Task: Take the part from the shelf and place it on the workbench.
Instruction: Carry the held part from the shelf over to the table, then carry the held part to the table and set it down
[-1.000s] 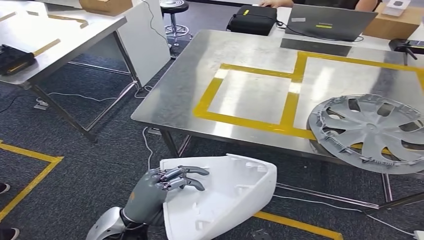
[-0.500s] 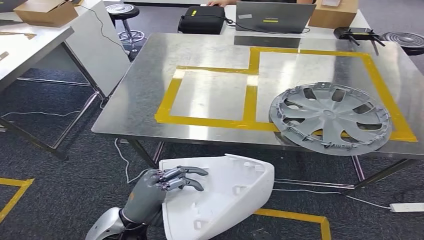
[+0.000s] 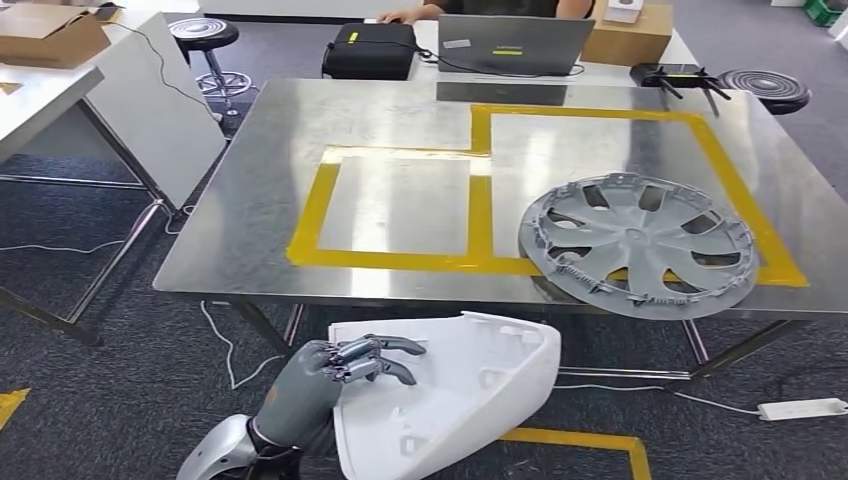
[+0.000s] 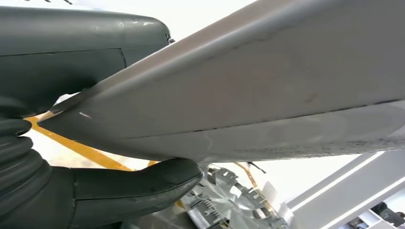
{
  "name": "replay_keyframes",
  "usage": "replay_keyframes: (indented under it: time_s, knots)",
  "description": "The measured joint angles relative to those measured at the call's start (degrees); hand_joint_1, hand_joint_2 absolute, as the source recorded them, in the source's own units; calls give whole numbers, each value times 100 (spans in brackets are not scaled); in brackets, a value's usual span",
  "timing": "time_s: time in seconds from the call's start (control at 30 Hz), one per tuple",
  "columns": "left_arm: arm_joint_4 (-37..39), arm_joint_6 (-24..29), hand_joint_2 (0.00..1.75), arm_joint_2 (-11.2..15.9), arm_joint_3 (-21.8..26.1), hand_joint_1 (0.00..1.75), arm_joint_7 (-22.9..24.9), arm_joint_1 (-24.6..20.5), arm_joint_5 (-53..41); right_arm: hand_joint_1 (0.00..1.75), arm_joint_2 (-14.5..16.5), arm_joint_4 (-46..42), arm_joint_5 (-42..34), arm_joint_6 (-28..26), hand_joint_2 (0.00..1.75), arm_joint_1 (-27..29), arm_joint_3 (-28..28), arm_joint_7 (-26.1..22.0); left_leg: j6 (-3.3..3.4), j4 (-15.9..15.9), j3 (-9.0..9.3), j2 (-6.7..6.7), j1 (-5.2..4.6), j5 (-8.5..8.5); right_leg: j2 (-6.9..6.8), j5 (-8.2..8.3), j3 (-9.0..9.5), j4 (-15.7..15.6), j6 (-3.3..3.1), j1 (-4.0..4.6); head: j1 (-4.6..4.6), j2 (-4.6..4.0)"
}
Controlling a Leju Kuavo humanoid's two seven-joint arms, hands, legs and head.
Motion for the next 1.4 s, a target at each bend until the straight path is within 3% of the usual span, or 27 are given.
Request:
replay_keyframes:
  time_s: [0.07, 0.17, 0.23, 0.3, 0.33, 0.37, 0.4, 0.47, 0.5, 0.53, 0.6, 0.67, 0.73, 0.77, 0.8, 0.87, 0.9, 0.93, 1.0, 1.03, 1.07, 1.17, 1.23, 1.3, 1.33, 1.37, 1.4]
  knots:
    - [1, -2, 175, 1, 3, 175, 2, 5, 0, 0, 1, 2, -1, 3, 0, 0, -1, -2, -78, -55, 74, -2, -18, -76, -36, -117, 102, -127, -85, 34, -4, 1]
    - [-6, -1, 175, -3, 3, 175, 4, -17, -2, 0, 4, -5, 3, 3, 0, -3, -1, -10, -183, -119, 241, -9, -4, -174, 40, -274, 271, -208, -231, 23, -45, 1]
    - [-10, 1, 175, -3, 5, 175, 4, -28, -9, 0, 8, -11, 8, 3, 0, 4, -1, -18, -217, 407, -37, -66, 1, -325, 90, -375, 497, -338, -305, -2, -82, -1]
    - [-3, 0, 175, 3, 13, 175, 4, -11, -16, 0, 8, -11, 8, 3, 0, 11, -2, -19, -222, 1232, -701, -106, -2, -452, 138, -490, 719, -455, -342, 0, -103, -1]
    - [2, -1, 175, 7, 16, 175, 4, -1, -17, 0, 8, -11, 8, 4, 0, 14, -2, -18, -216, 1472, -997, -114, -4, -366, 175, -558, 847, -508, -345, 3, -108, -1]
    - [6, -1, 175, 9, 19, 175, 4, 4, -17, 0, 8, -11, 8, 5, 0, 16, -2, -18, -201, 1499, -1205, -118, -9, -123, 216, -637, 995, -559, -341, 5, -110, -1]
    - [9, -1, 175, 10, 20, 175, 4, 7, -17, 0, 8, -11, 8, 7, 0, 16, -2, -18, -178, 1305, -1312, -121, -17, 268, 255, -725, 1164, -612, -330, 5, -115, -1]
    - [18, -1, 175, 17, 23, 175, 4, 19, -20, 0, 9, -2, 8, 14, 0, 24, -3, -19, -114, 585, -1313, -132, -56, 1130, 305, -918, 1501, -728, -296, 7, -107, -2]
    - [25, -1, 175, 22, 25, 175, 4, 32, -23, 0, 9, 5, 7, 16, 0, 33, -3, -22, -81, 291, -1246, -137, -86, 1340, 324, -1004, 1636, -789, -265, 7, -104, -2]
    - [31, -1, 175, 26, 26, 175, 4, 42, -26, 0, 10, 10, 6, 17, 0, 41, -4, -23, -50, 77, -1146, -140, -111, 1339, 327, -1080, 1744, -852, -230, 4, -100, -3]
    - [38, 8, 175, 25, 25, 175, -4, 43, -31, 0, 10, 7, 4, 18, 0, 46, -2, -31, 8, -78, -936, -143, -133, 1061, 320, -1106, 1894, -893, -151, -4, -106, -2]
    - [37, 13, 175, 16, 21, 175, -20, 29, -8, 0, 5, -8, 3, 14, 0, 35, 4, -37, 61, -190, -737, -153, -96, 913, 273, -942, 1776, -527, -82, 0, -102, -1]
    - [38, -32, 175, 11, 23, 175, -5, 25, 20, 0, 1, -15, -3, 4, 0, 29, 6, -41, 93, -313, -508, -149, -48, 808, 206, -834, 1295, 260, -22, -1, -81, -1]
    - [42, -74, 175, 10, 24, 175, 38, 25, 16, 0, 1, -15, -8, 1, 0, 33, 5, -41, 99, -362, -388, -144, -33, 742, 172, -934, 1017, 627, 3, -6, -63, -2]
    - [52, -135, 175, 2, 27, 175, 122, 24, -15, 0, 1, -15, -15, 2, 0, 40, 5, -38, 98, -410, -262, -141, -18, 669, 155, -1165, 766, 861, 23, -13, -60, 0]
    - [91, -337, 175, -53, 60, 175, 438, 8, -152, 0, 0, -17, -43, 3, 0, 64, 4, -36, 79, -478, -3, -151, 19, 513, 139, -1651, 393, 932, 61, -24, -41, 0]
    - [119, -521, 175, -120, 114, 175, 656, -26, -267, 0, -1, -22, -60, 11, 0, 77, 3, -37, 59, -495, 123, -161, 41, 427, 134, -1707, 268, 781, 82, -32, -31, 0]
    - [151, -743, 175, -206, 206, 175, 874, -89, -397, 0, -3, -32, -68, 36, 0, 94, 3, -37, 32, -502, 243, -171, 63, 338, 121, -1529, 182, 528, 104, -45, -18, -1]
    - [232, -1139, 175, -407, 499, 175, 1222, -296, -704, 0, -5, -60, -62, 119, 0, 149, 1, -33, -53, -475, 444, -184, 75, 142, 36, -569, 64, -92, 110, -76, 20, -1]
    - [276, -1254, 175, -501, 686, 175, 1345, -420, -863, 0, -5, -79, -55, 164, 0, 175, 1, -21, -96, -455, 512, -186, 65, 51, 0, -128, 40, -277, 67, -85, 39, -1]
    - [325, -1309, 175, -591, 890, 175, 1453, -544, -1027, 0, -3, -104, -56, 196, 0, 196, 0, -1, -137, -439, 560, -179, 53, -18, -17, 154, 14, -348, 2, -85, 40, -1]
    - [474, -1285, 175, -834, 1524, 175, 1794, -909, -1575, 0, 2, -219, -127, 268, 0, 218, 2, 78, -249, -126, 420, -153, 56, 53, 49, 172, 13, -290, -172, -79, 5, -1]
    - [598, -1172, 175, -928, 1915, 175, 2037, -1099, -2009, 0, 3, -287, -222, 301, 0, 231, 20, 142, -286, 533, 3, -153, 54, 63, 70, 138, 86, -344, -239, -85, -3, -1]
    - [736, -1085, 175, -974, 2299, 175, 2237, -1231, -2373, 0, 3, -335, -309, 354, 0, 241, 62, 182, -283, 1207, -508, -154, 38, -261, 91, 94, 157, -379, -296, -70, -12, -1]
    - [794, -1066, 175, -988, 2465, 175, 2320, -1283, -2526, 0, 0, -362, -327, 416, 0, 256, 91, 158, -274, 1417, -727, -154, 29, -423, 106, 72, 185, -384, -317, -57, -14, -1]
    - [851, -1070, 175, -996, 2623, 175, 2434, -1333, -2685, 0, -5, -400, -303, 521, 0, 281, 117, 99, -257, 1488, -880, -154, 20, -465, 121, 49, 210, -384, -333, -40, -15, -1]
    - [904, -1088, 175, -991, 2750, 175, 2580, -1389, -2821, 0, -10, -446, -249, 646, 0, 316, 137, 19, -229, 1402, -950, -154, 9, -356, 136, 30, 238, -384, -343, -21, -16, -1]
